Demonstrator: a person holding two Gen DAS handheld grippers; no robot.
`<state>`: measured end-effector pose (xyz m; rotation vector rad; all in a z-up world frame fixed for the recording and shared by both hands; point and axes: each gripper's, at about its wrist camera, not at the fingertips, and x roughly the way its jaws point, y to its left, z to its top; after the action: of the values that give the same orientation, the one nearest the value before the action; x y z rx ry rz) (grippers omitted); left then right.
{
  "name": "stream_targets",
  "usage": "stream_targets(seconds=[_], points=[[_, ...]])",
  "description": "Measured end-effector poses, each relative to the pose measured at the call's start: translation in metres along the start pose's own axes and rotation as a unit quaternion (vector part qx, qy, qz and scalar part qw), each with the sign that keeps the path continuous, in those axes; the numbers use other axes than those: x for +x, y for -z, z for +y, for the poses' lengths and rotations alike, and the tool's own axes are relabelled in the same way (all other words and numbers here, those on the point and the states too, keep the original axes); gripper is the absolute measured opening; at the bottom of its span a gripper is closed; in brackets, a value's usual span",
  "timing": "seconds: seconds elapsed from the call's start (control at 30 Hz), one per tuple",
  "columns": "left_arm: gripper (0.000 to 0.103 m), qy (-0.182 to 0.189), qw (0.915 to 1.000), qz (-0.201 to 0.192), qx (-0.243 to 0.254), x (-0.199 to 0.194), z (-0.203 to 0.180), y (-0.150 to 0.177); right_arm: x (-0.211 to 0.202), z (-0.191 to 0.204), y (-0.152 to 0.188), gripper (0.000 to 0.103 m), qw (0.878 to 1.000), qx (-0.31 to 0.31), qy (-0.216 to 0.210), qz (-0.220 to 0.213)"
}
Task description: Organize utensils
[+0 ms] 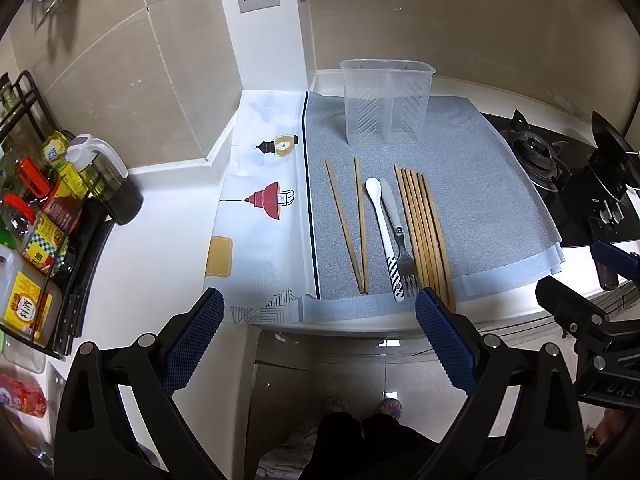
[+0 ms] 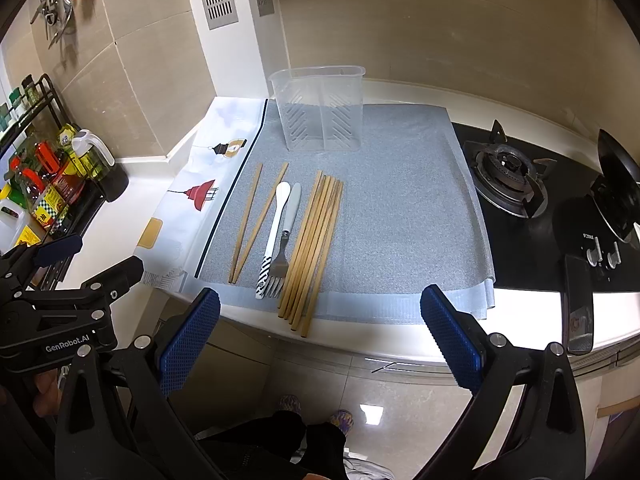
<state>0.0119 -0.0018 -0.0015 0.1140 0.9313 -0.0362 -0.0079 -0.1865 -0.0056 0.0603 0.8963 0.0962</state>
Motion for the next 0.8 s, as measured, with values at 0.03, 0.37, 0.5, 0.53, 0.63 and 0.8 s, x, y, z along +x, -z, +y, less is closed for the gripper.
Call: stream_targets(seconds=[0.03, 0.37, 0.5, 0.53, 0.63, 0.8], points=[[0.094, 0.0, 1.0, 0.0, 0.0, 0.0001, -0.0001, -0.0001, 0.0002, 0.0001, 0.0, 0.098, 1.0, 0.0, 0.0, 0.0], [0.094, -0.001, 1.0, 0.001, 0.001, 0.0002, 0.0007, -0.0004, 0.0005, 0.0006, -0.0002, 0.098, 1.0, -0.001, 0.0, 0.0], [0.094, 0.0, 1.0, 0.001, 0.002, 0.0004, 0.0006, 0.0002, 0.0002, 0.0005, 0.0, 0.098, 1.0, -0.001, 0.0, 0.0], [0.094, 0.0, 1.0, 0.001, 0.002, 0.0005, 0.001, 0.0003, 0.0007, 0.0004, 0.0, 0.098, 1.0, -0.001, 0.001, 0.001], [0.094, 0.0, 1.0, 0.001, 0.002, 0.0005, 0.0008, 0.0003, 0.0014, 0.0008, 0.0002, 0.098, 1.0, 0.0, 0.001, 0.001], [0.094, 0.0, 1.0, 0.001, 0.001, 0.0004, 0.0007, 0.0003, 0.0015, 0.0012, 0.0005, 0.098, 1.0, -0.001, 0.0, 0.001]])
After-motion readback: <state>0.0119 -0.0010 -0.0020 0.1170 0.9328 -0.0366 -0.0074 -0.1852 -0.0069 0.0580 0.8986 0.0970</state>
